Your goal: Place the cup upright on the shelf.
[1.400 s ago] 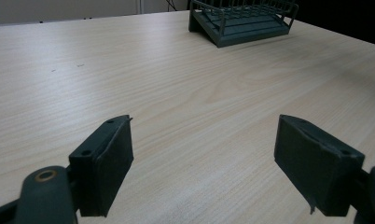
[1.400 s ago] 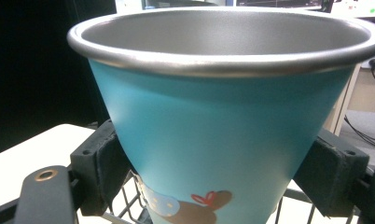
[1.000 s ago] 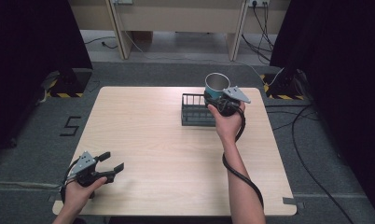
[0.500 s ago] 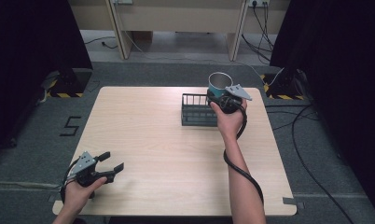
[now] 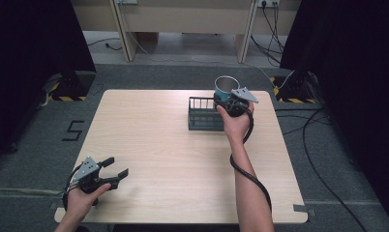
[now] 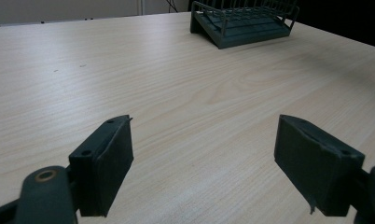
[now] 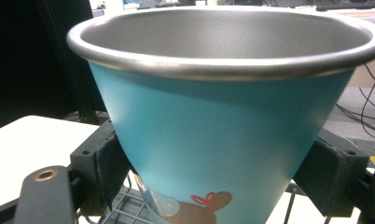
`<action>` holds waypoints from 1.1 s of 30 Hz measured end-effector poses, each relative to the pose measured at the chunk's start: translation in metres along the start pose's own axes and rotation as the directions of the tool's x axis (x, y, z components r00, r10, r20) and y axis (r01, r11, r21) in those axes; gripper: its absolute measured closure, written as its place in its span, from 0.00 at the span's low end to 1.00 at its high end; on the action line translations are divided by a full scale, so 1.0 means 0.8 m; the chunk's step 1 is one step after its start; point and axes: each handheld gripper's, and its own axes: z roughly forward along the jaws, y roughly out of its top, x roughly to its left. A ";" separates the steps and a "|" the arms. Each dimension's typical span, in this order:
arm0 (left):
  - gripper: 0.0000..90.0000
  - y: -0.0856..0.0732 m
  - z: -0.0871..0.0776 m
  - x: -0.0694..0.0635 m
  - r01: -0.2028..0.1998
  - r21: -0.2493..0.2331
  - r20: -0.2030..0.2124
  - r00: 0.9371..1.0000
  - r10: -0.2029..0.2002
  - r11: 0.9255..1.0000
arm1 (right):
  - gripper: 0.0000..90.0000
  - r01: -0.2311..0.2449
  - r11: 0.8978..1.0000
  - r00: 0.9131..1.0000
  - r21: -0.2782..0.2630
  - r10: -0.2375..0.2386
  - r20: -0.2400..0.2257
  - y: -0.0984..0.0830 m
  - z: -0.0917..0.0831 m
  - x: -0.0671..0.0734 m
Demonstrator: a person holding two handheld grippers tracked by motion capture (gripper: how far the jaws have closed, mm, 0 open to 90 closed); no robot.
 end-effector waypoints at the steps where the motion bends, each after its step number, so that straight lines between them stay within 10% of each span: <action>1: 0.21 0.000 0.000 0.000 0.000 0.000 -0.001 1.000 0.000 1.000 | 0.22 -0.001 1.000 1.000 0.003 0.001 0.001 -0.001 0.002 0.000; 33: 0.21 0.001 0.001 -0.001 0.000 -0.002 0.009 1.000 0.000 1.000 | 0.22 -0.009 0.989 0.999 0.148 0.004 0.032 -0.033 0.036 0.002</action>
